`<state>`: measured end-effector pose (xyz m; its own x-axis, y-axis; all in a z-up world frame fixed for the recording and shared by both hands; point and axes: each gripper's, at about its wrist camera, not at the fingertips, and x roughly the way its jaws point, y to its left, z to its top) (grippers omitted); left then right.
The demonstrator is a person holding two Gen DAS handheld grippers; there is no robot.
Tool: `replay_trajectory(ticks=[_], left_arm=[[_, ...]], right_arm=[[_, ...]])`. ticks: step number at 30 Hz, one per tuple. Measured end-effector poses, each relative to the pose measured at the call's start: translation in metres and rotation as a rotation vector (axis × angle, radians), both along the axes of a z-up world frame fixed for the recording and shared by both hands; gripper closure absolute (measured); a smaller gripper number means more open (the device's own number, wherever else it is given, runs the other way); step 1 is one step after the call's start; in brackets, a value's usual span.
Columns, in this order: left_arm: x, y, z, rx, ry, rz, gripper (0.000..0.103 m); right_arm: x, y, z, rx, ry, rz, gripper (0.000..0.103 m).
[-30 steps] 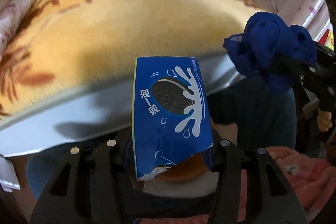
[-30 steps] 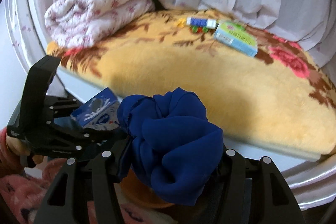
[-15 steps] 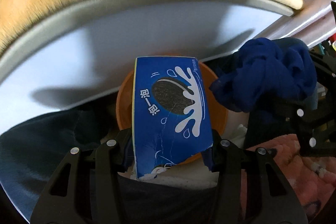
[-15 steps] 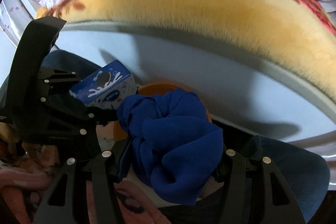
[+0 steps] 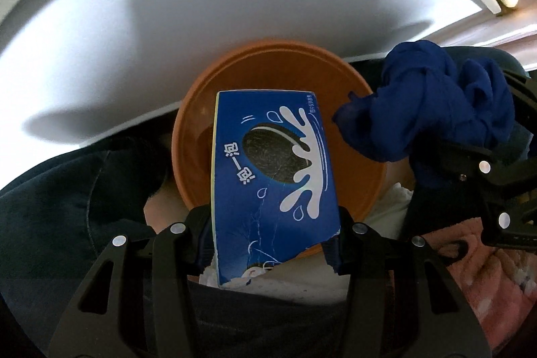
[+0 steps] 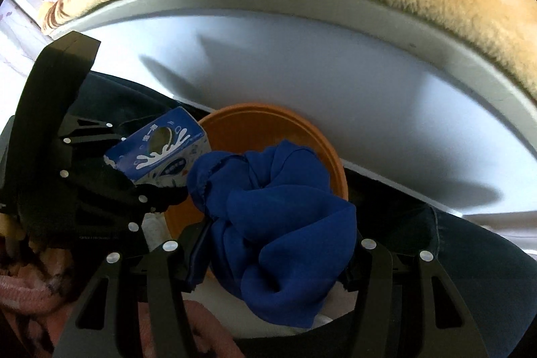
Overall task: Collect trash
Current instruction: 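Carry the blue carton and blue cloth down and drop them into the orange bin, then grasp the toothpaste tube with the left tool while the right tool grasps the green-and-white box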
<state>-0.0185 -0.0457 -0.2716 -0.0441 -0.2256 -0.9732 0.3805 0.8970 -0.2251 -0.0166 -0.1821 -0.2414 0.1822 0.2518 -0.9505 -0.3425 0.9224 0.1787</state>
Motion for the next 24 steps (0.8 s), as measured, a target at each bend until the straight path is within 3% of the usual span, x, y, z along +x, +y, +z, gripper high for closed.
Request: replay_trajectory(ticks=[4,12,24], left_arm=[[0.001,-0.005,-0.001,0.021,0.024,0.010,0.034],[0.004,-0.004,0.000,0.031,0.026,0.031,0.029],[0.002,0.003,0.023,0.028,-0.046,0.051,0.026]], right_arm=[[0.005,-0.001,-0.003,0.017,0.015,-0.016,0.035],[0.008,-0.010,0.004,0.028,-0.003,-0.056,0.033],[0.004,-0.027,0.021,0.042,-0.058,-0.078,0.031]])
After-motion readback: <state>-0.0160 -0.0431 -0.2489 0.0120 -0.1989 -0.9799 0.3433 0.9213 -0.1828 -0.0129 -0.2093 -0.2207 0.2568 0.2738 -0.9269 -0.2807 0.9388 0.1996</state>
